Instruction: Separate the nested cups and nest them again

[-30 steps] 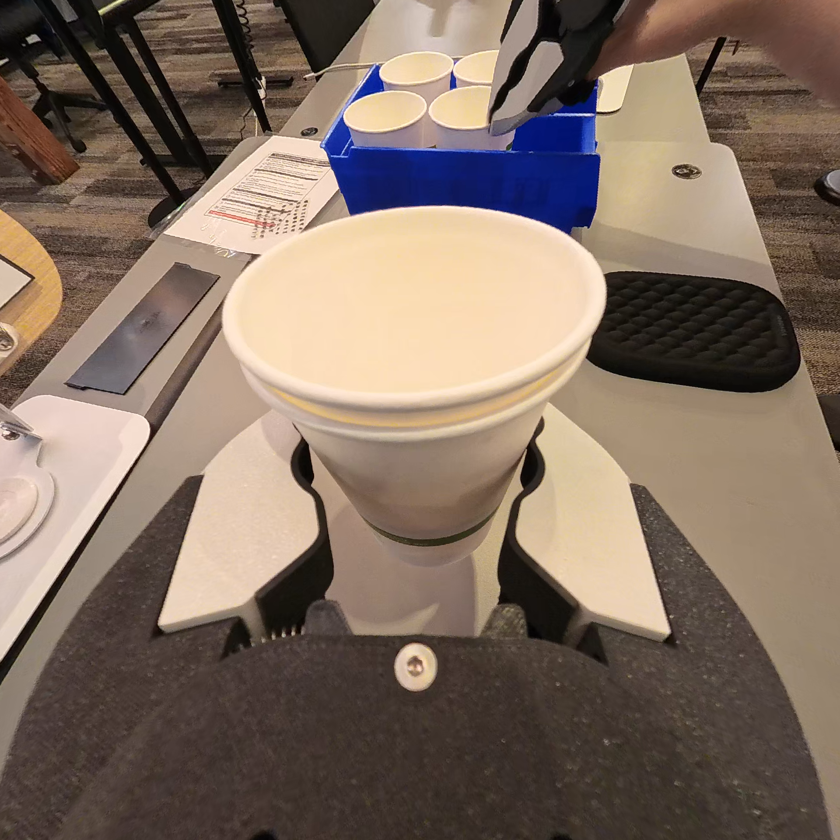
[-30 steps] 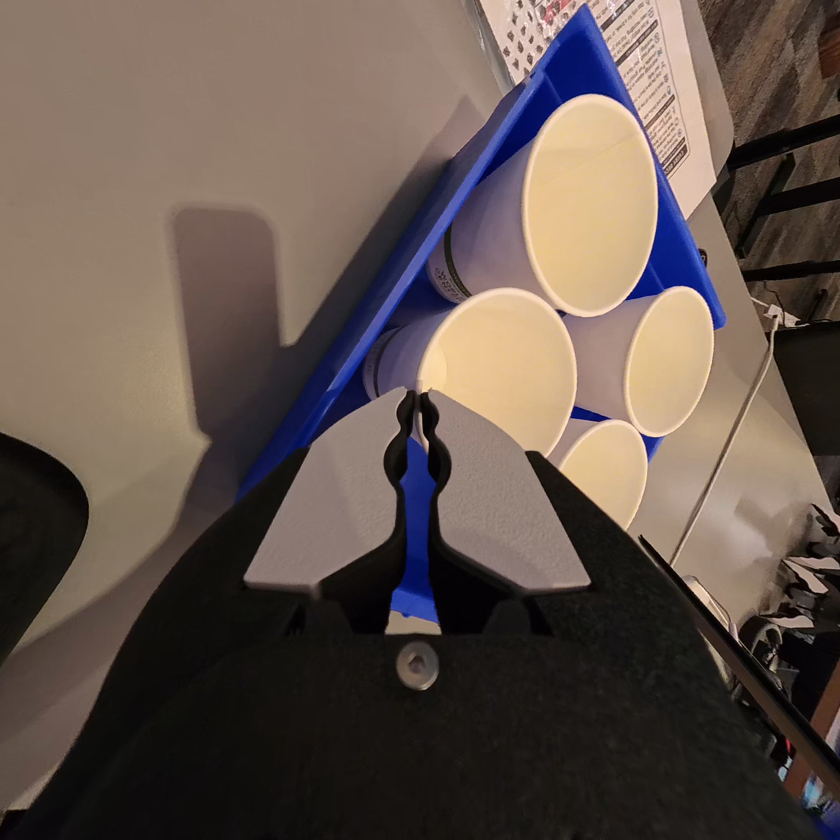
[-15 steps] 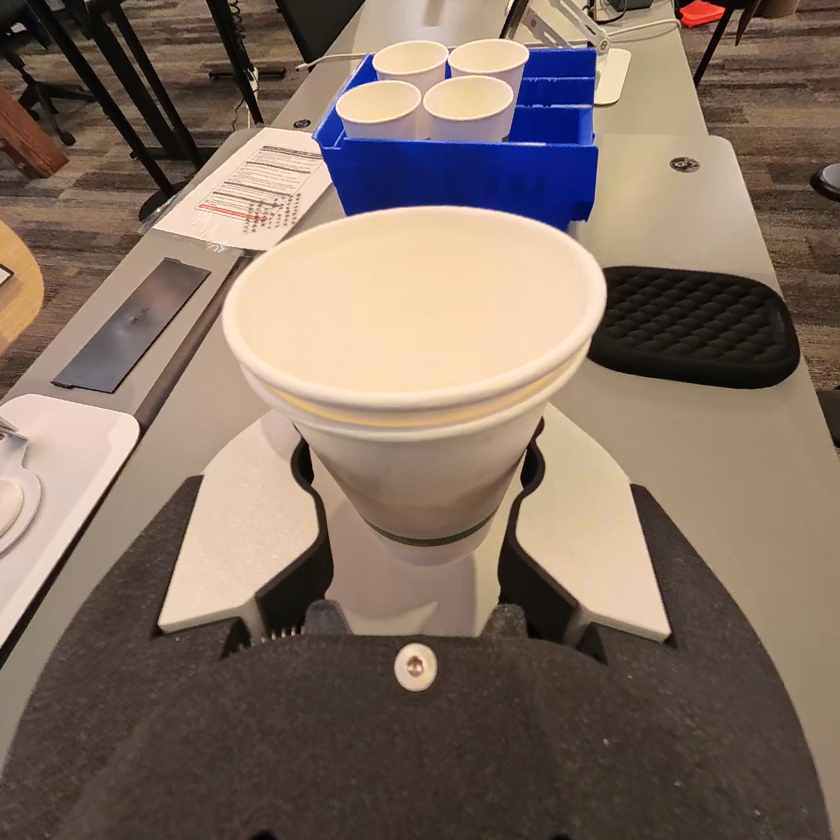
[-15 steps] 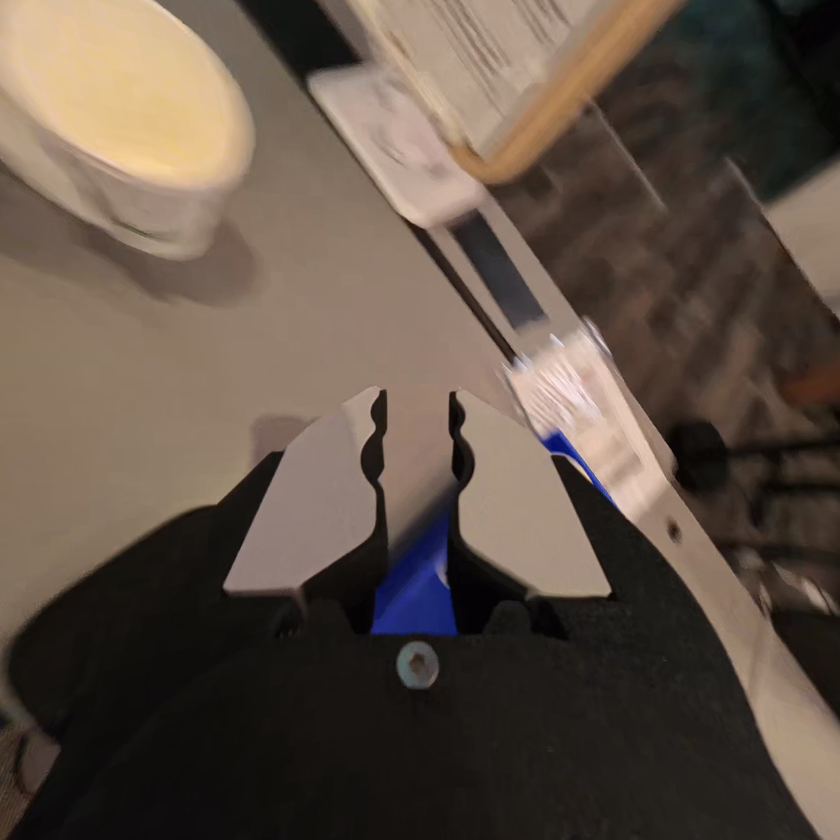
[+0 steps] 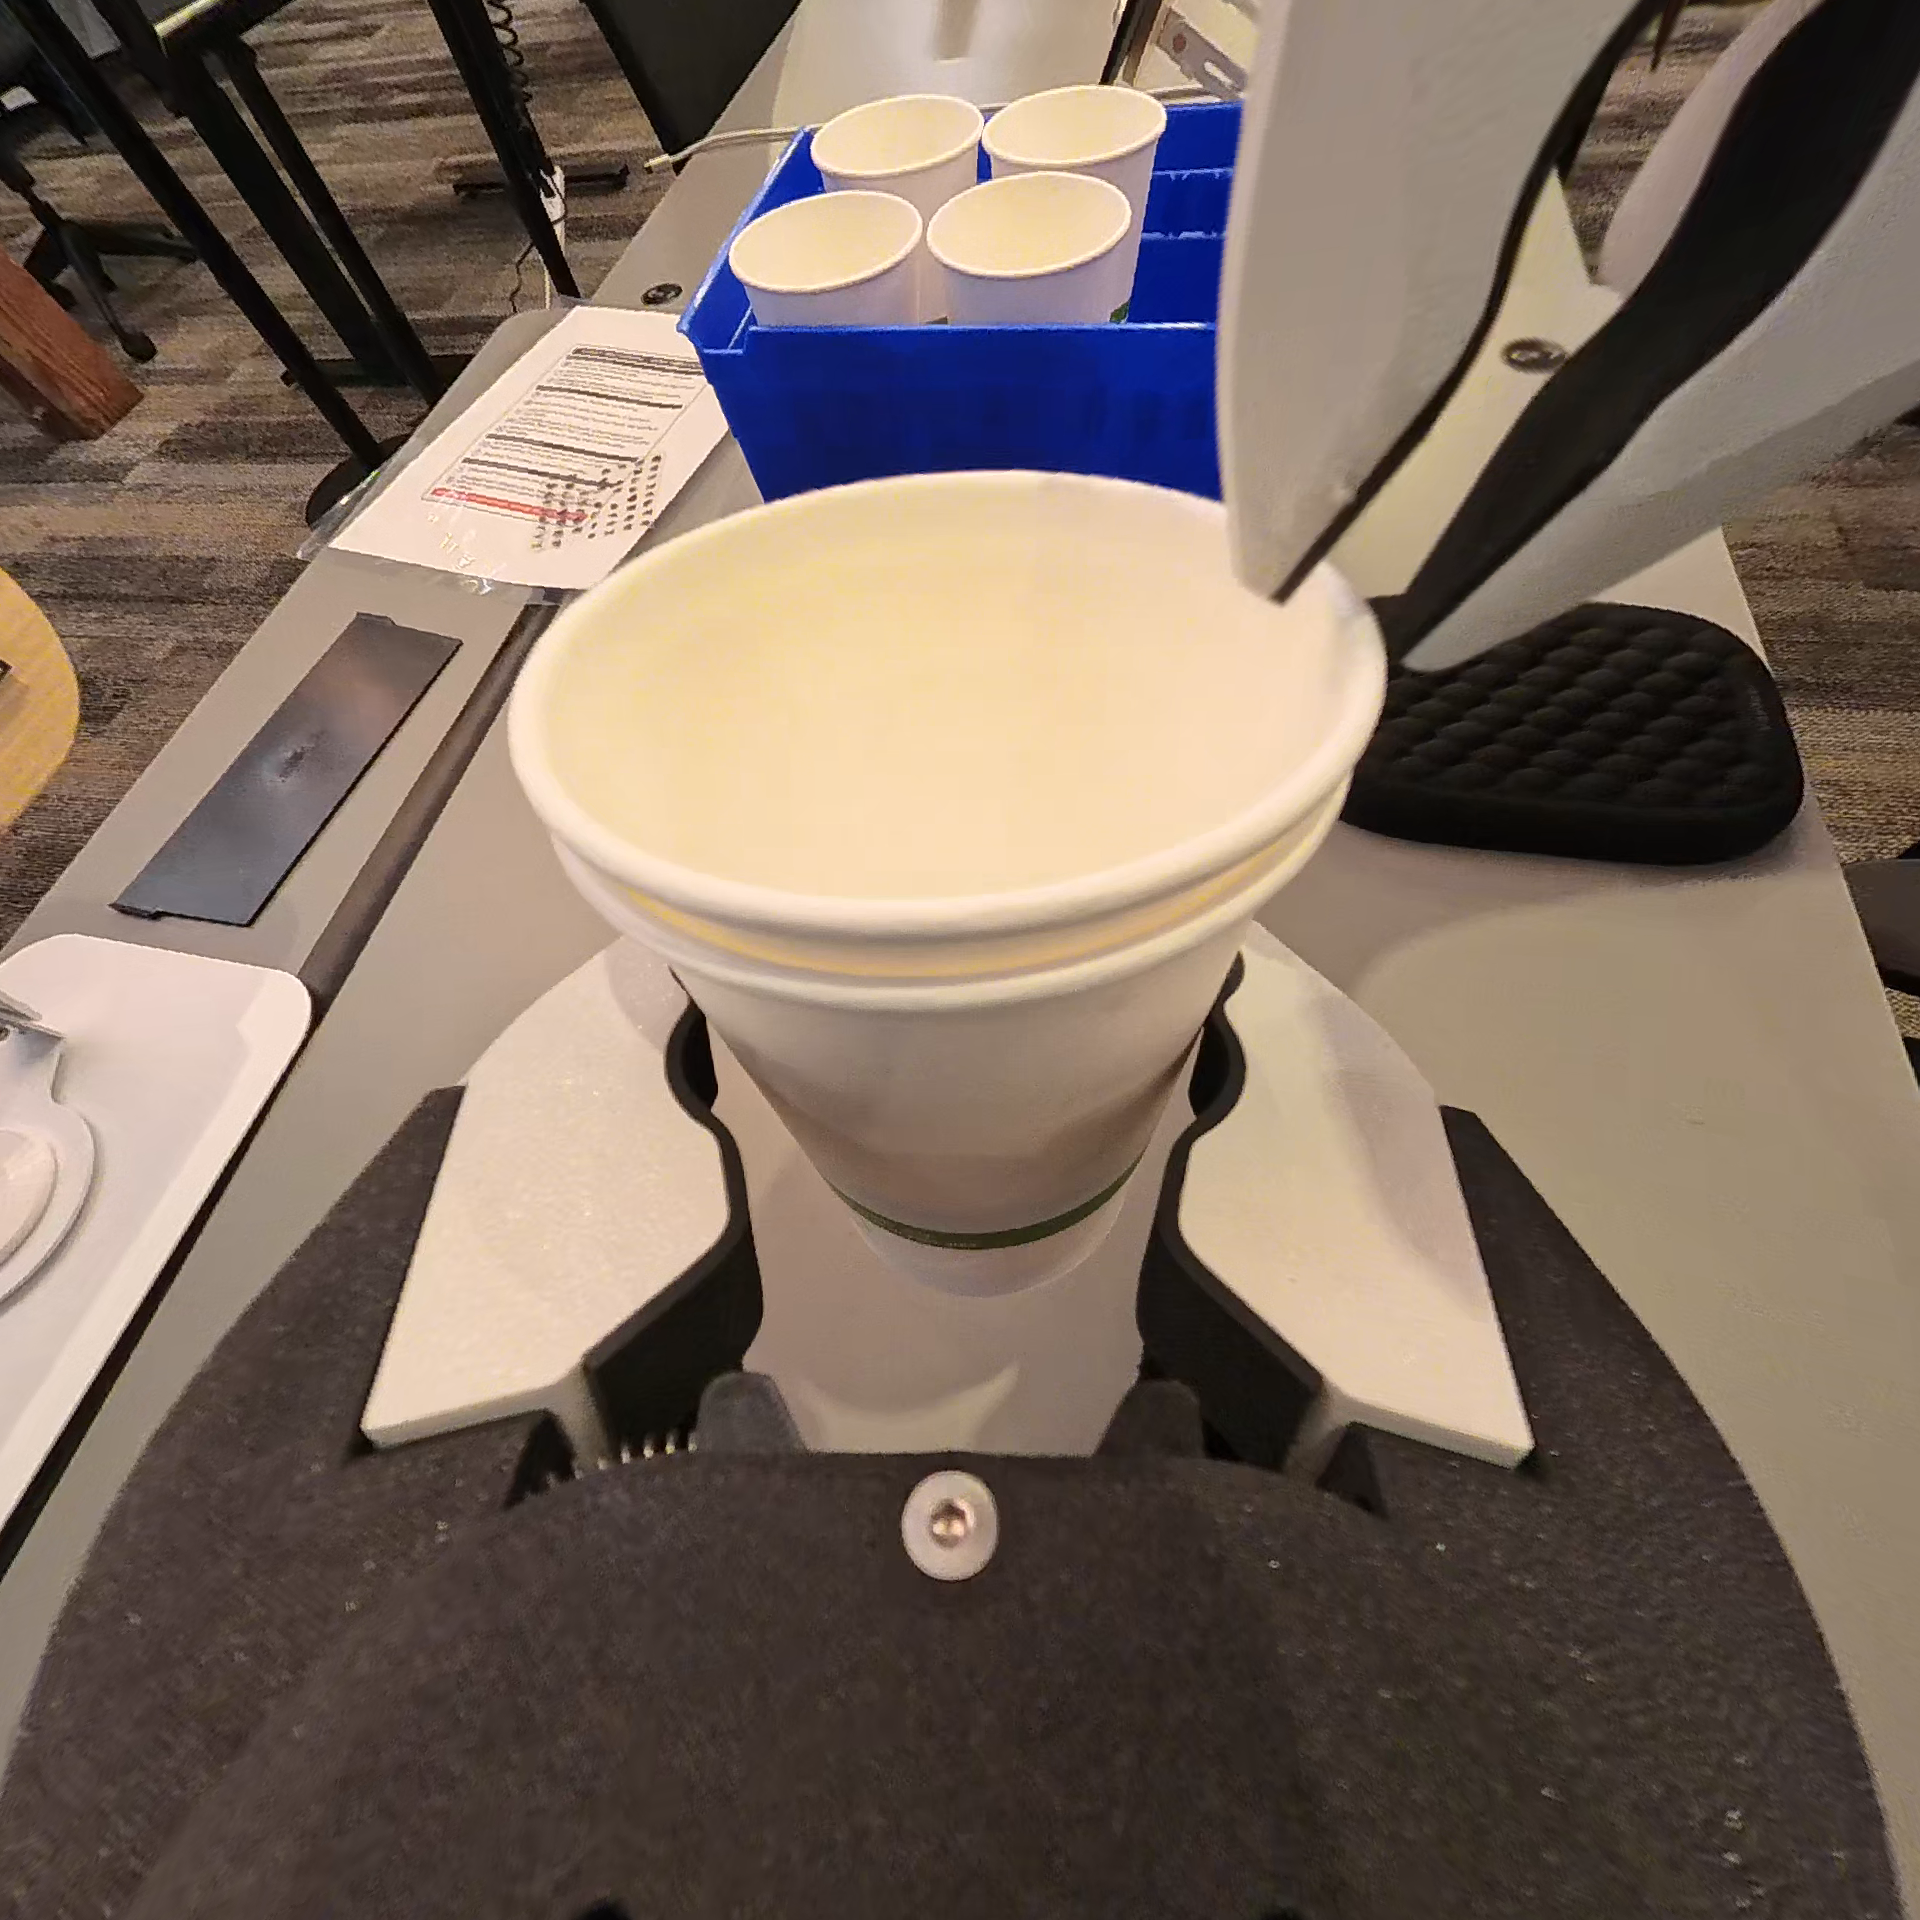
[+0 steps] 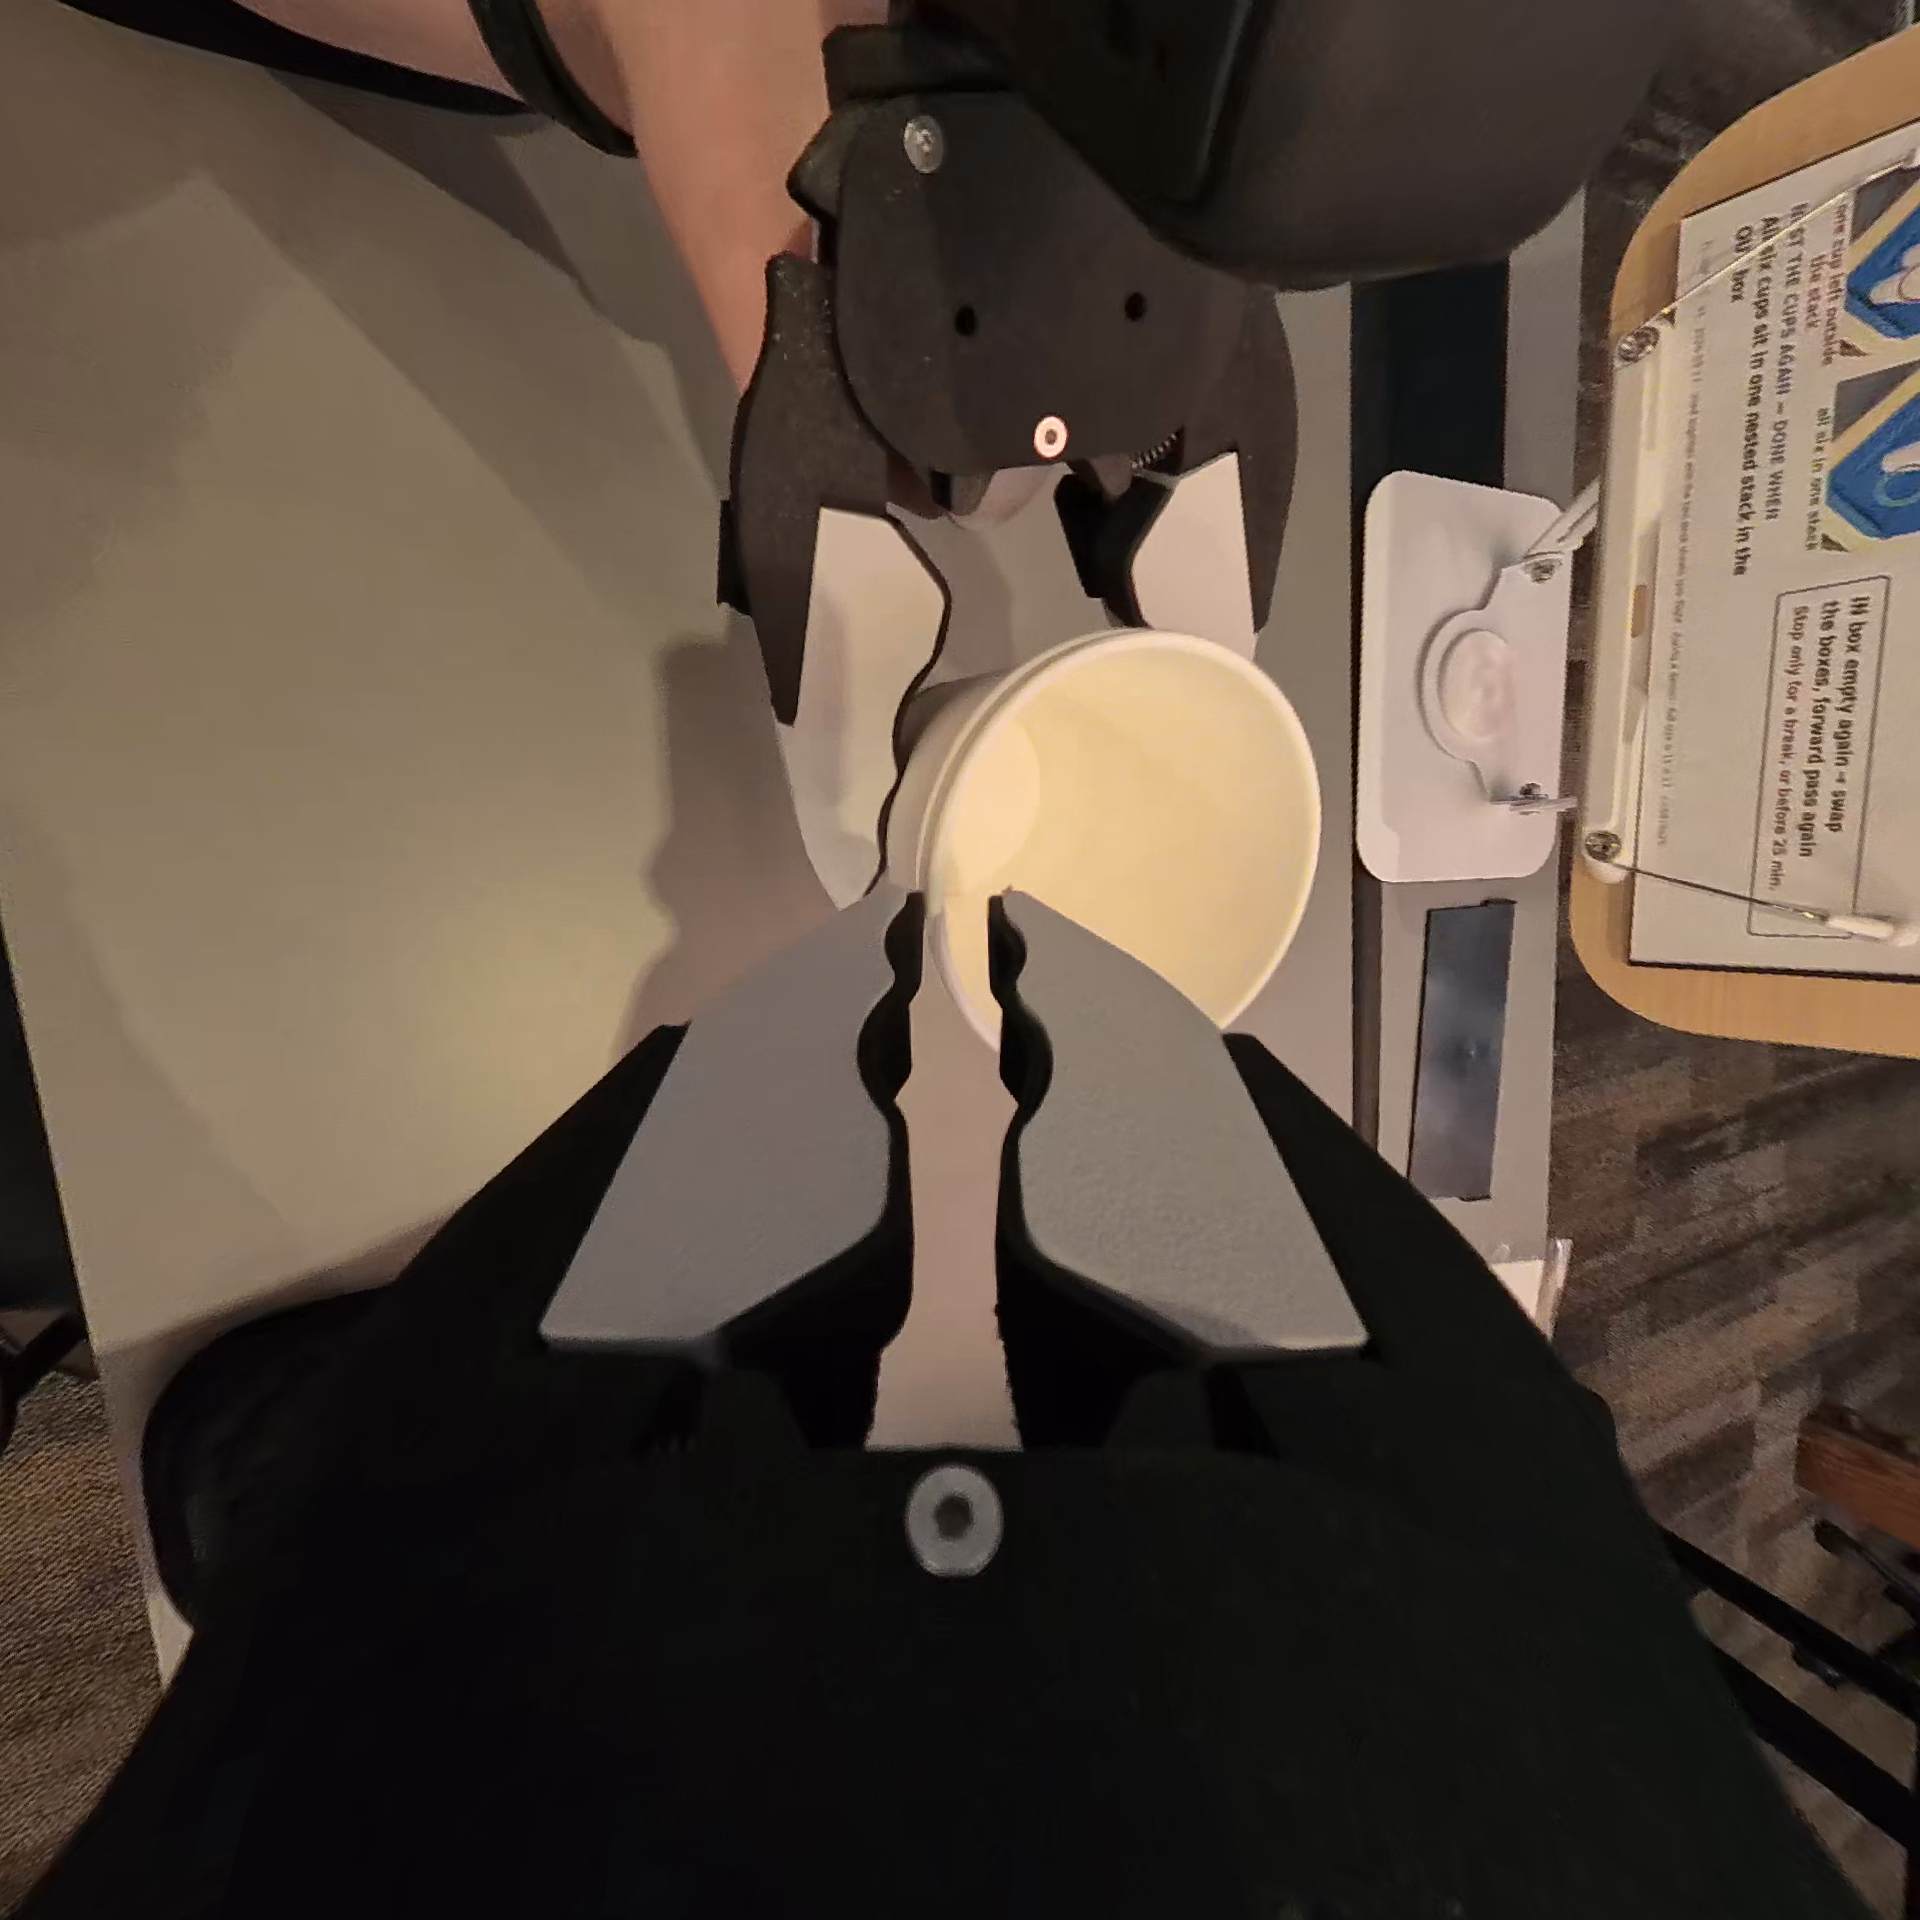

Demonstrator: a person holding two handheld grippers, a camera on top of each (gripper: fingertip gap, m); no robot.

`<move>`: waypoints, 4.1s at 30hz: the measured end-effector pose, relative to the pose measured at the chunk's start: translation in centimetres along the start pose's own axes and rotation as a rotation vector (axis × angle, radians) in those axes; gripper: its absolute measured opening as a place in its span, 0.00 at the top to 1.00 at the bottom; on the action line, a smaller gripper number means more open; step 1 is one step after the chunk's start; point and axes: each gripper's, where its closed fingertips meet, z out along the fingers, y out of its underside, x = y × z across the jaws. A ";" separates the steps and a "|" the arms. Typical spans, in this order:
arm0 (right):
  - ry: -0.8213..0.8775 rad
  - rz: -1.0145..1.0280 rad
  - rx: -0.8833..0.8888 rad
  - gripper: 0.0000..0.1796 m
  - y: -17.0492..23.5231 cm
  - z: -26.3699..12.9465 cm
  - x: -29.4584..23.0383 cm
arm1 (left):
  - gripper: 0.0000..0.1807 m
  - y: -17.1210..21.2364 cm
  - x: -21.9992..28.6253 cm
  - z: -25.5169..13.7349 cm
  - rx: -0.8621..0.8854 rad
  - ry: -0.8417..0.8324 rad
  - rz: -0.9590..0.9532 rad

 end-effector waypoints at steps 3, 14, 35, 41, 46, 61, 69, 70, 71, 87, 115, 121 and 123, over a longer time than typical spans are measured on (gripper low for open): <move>-0.061 0.028 0.004 0.94 -0.1 0.3 -0.4 | 0.50 -0.1 0.1 -0.1 0.003 0.001 0.002; -0.092 0.025 0.010 0.98 0.0 0.1 -0.7 | 0.50 -0.3 0.5 -0.1 0.011 0.019 0.004; 0.183 0.138 0.044 0.98 1.9 -12.2 3.1 | 0.50 1.6 -0.4 1.1 -0.064 0.000 -0.008; 0.370 0.365 -0.166 0.98 13.0 -18.7 3.4 | 0.50 1.8 -0.6 1.1 -0.070 -0.004 -0.012; 0.494 0.603 -0.373 0.98 25.6 -21.4 1.5 | 0.50 1.9 -0.7 1.1 -0.073 -0.011 -0.007; 0.550 0.874 -0.522 0.98 41.9 -15.1 -3.1 | 0.50 2.0 -0.8 1.1 -0.078 -0.014 -0.003; 0.519 0.868 -0.557 0.98 43.4 -12.6 -3.8 | 0.50 2.0 -0.7 1.2 -0.081 -0.011 0.001; 0.512 0.868 -0.563 0.98 43.6 -12.4 -3.9 | 0.50 2.0 -0.7 1.2 -0.081 -0.011 0.001; 0.506 0.870 -0.566 0.98 43.7 -12.2 -3.9 | 0.50 2.0 -0.7 1.2 -0.081 -0.010 0.001; 0.461 0.915 -0.584 0.98 44.2 -11.6 -4.4 | 0.50 1.8 -0.4 1.1 -0.082 -0.007 0.011; 0.390 0.827 -0.723 0.98 44.5 -11.0 -3.4 | 0.50 1.9 -0.3 1.1 -0.084 -0.005 0.011; 0.343 0.847 -0.756 0.98 44.5 -11.4 -4.0 | 0.50 1.9 -0.4 1.1 -0.085 -0.005 0.011; 0.331 0.848 -0.767 0.98 44.5 -11.4 -4.1 | 0.50 1.9 -0.3 1.1 -0.085 -0.005 0.011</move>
